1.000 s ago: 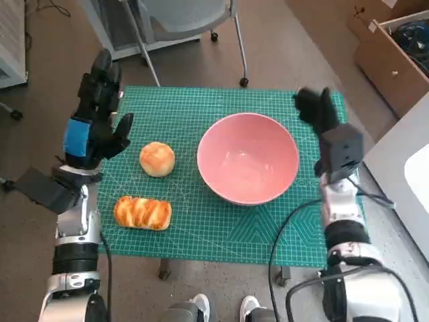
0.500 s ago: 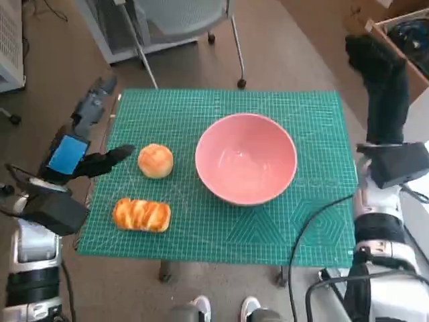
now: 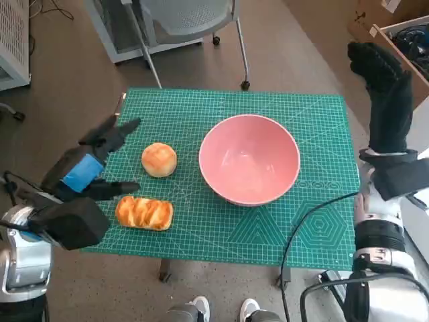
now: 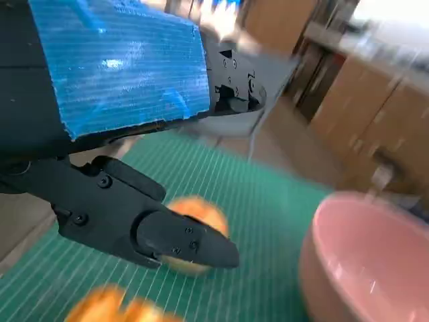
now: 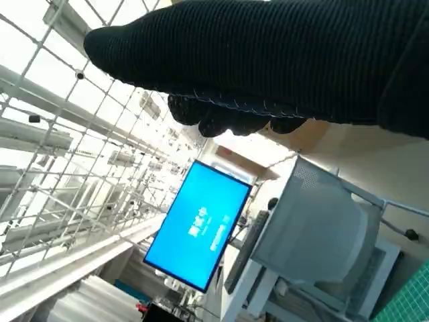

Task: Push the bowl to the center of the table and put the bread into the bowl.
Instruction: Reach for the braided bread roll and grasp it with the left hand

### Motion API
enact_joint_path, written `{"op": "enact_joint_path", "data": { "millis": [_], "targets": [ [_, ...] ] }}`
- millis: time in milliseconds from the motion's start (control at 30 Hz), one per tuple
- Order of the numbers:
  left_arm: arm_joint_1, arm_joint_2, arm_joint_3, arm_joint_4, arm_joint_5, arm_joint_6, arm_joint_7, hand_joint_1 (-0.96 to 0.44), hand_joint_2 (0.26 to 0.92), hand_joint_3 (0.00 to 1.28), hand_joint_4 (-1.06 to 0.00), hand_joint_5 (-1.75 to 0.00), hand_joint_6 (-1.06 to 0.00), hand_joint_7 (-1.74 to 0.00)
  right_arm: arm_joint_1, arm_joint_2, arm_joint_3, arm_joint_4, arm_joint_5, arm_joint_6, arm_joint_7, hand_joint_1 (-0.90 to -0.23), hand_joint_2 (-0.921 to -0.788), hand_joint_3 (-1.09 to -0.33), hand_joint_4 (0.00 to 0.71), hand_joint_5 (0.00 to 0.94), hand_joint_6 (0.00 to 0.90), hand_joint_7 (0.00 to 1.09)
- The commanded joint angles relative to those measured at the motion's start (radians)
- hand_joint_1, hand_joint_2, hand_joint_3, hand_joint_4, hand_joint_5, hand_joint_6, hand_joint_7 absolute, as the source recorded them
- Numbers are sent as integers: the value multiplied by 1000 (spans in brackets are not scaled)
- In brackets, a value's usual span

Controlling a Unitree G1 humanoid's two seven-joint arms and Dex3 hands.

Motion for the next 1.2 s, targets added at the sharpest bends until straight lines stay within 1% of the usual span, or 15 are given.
{"op": "enact_joint_path", "data": {
  "millis": [33, 167, 400, 500, 767, 1000, 1200],
  "targets": [
    [5, 41, -45, -8, 29, 55, -44, -423, 743, 1, -48, 0, -223, -35, 27, 1, -3, -4, 20, 30, 28, -738, -921, -841, 180, 2, 281, 24],
    [0, 54, -74, 6, 41, 79, -67, -382, 732, 0, -37, 0, -223, -22, 26, 1, -9, -6, 31, 40, 43, -738, -921, -839, 178, 1, 280, 24],
    [-26, 69, -135, 45, 56, 142, -118, -329, 723, 0, -10, 0, -218, -8, 21, 3, -18, -9, 62, 60, 76, -737, -921, -834, 179, 1, 286, 28],
    [-34, 73, -157, 50, 62, 167, -131, -310, 719, 0, -2, 1, -216, -5, 21, 3, -22, -12, 68, 66, 85, -737, -921, -830, 179, 1, 288, 29],
    [-66, 78, -231, 81, 95, 230, -172, -241, 705, 0, 1, 1, -208, 0, 20, 7, -33, -15, 94, 85, 115, -746, -921, -809, 178, 0, 286, 29],
    [-90, 89, -294, 102, 141, 278, -209, -225, 701, 0, 1, 1, -193, 0, 22, 9, -35, -17, 95, 94, 122, -741, -921, -800, 179, 1, 288, 30],
    [-117, 87, -355, 127, 187, 319, -240, -251, 699, 0, 1, 1, -180, 0, 25, 7, -37, -20, 95, 98, 126, -729, -921, -802, 176, 0, 288, 31]
  ]
}}
